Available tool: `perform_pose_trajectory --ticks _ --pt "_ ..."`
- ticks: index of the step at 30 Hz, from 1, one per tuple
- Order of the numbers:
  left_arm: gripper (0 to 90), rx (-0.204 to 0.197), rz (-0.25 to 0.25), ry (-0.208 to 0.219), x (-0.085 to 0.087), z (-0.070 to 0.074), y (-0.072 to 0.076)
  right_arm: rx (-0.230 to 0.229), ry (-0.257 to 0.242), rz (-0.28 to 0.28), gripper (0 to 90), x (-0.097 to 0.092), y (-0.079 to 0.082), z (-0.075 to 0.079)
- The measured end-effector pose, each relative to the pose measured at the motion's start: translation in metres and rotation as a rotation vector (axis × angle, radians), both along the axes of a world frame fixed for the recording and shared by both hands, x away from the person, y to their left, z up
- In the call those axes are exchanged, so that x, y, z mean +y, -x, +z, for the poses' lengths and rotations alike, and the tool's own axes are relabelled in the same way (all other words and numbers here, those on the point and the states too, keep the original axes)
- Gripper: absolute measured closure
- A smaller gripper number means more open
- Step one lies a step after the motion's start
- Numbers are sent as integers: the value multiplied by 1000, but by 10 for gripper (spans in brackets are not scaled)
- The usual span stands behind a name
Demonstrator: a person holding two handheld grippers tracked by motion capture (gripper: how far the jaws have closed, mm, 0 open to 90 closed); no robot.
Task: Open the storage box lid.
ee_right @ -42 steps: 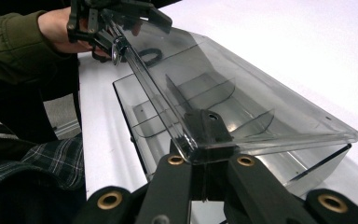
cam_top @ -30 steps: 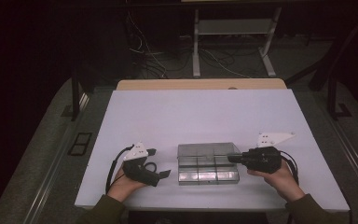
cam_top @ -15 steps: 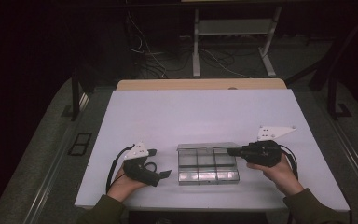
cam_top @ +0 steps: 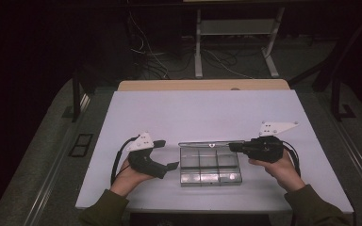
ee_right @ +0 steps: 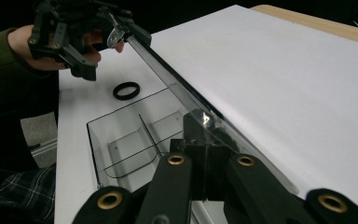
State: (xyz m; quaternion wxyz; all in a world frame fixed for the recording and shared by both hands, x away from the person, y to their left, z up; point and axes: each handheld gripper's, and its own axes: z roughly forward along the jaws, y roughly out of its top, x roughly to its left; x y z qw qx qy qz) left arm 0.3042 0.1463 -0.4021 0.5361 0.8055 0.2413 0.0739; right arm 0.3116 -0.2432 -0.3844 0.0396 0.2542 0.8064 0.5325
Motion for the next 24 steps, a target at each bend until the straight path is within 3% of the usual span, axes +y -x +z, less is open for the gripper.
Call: perform_pose_trajectory --ticks 10,24 --pt "222 -58 -21 53 -12 20 -13 -5 1 -6 892 2 -7 3" --pt "465 -113 -54 74 -28 36 -32 -10 2 -19 892 3 -19 5"
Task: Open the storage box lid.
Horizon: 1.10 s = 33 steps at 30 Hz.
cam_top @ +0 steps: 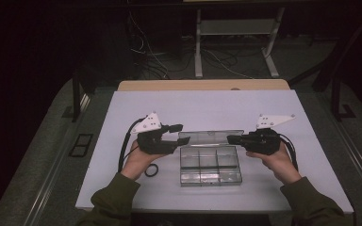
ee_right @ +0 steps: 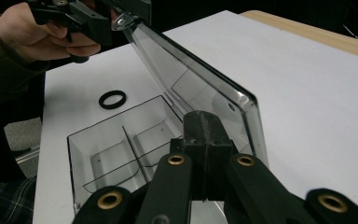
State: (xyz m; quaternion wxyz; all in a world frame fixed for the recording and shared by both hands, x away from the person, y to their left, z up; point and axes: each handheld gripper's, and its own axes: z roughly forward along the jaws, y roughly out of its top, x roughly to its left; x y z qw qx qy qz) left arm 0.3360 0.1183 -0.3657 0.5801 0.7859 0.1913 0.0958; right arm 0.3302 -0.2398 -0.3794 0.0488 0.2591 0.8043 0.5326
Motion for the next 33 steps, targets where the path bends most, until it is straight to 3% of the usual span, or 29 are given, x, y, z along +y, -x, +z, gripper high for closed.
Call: perform_pose_trajectory --ticks 15,24,33 --pt "706 -29 -1 -16 -7 7 -11 -5 2 -16 892 -1 -7 1" --pt "731 -36 -7 -21 -7 7 -18 -12 16 -23 889 -3 0 1" --pt "745 -42 -10 -27 -6 8 -29 -17 37 -53 792 -11 15 -1"
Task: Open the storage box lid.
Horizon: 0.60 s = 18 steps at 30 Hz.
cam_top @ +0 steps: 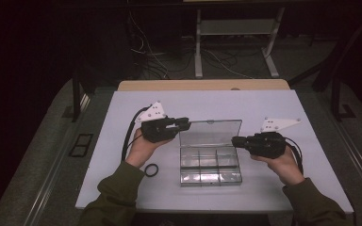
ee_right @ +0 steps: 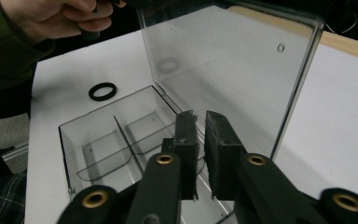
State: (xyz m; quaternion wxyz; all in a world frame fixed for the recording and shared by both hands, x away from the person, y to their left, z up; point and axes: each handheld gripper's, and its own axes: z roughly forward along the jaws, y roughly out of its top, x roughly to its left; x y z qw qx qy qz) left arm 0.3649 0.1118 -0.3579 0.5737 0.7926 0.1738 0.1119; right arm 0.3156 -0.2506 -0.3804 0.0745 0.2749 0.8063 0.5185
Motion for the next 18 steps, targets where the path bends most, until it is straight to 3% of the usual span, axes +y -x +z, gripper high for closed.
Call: perform_pose_trajectory --ticks 18 --pt "722 25 -2 4 -1 -3 -27 16 63 -117 487 -25 22 -19"
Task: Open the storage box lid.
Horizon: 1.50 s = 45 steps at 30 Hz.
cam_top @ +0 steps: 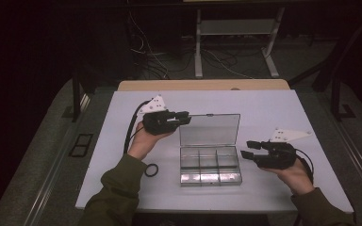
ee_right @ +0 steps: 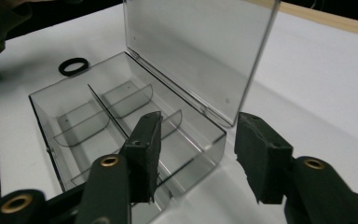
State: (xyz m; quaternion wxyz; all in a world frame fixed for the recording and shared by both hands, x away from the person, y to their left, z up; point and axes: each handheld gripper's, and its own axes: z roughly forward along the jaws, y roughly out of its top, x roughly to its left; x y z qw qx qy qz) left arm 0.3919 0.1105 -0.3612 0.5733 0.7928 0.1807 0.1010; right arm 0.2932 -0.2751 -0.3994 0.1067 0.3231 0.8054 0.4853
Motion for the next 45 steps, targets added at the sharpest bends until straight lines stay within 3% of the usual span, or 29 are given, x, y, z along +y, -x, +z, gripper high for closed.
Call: perform_pose_trajectory --ticks 9,19,34,45 --pt "702 18 -6 7 -3 -3 -16 36 19 -49 400 -10 8 -19" --pt "663 24 21 6 -5 -10 -25 26 48 -69 303 -16 21 -38" --pt "603 30 42 -14 -9 -20 -39 50 46 -89 292 -17 32 -46" --pt "556 43 59 -17 -12 -29 -48 48 33 -97 292 -18 32 -46"
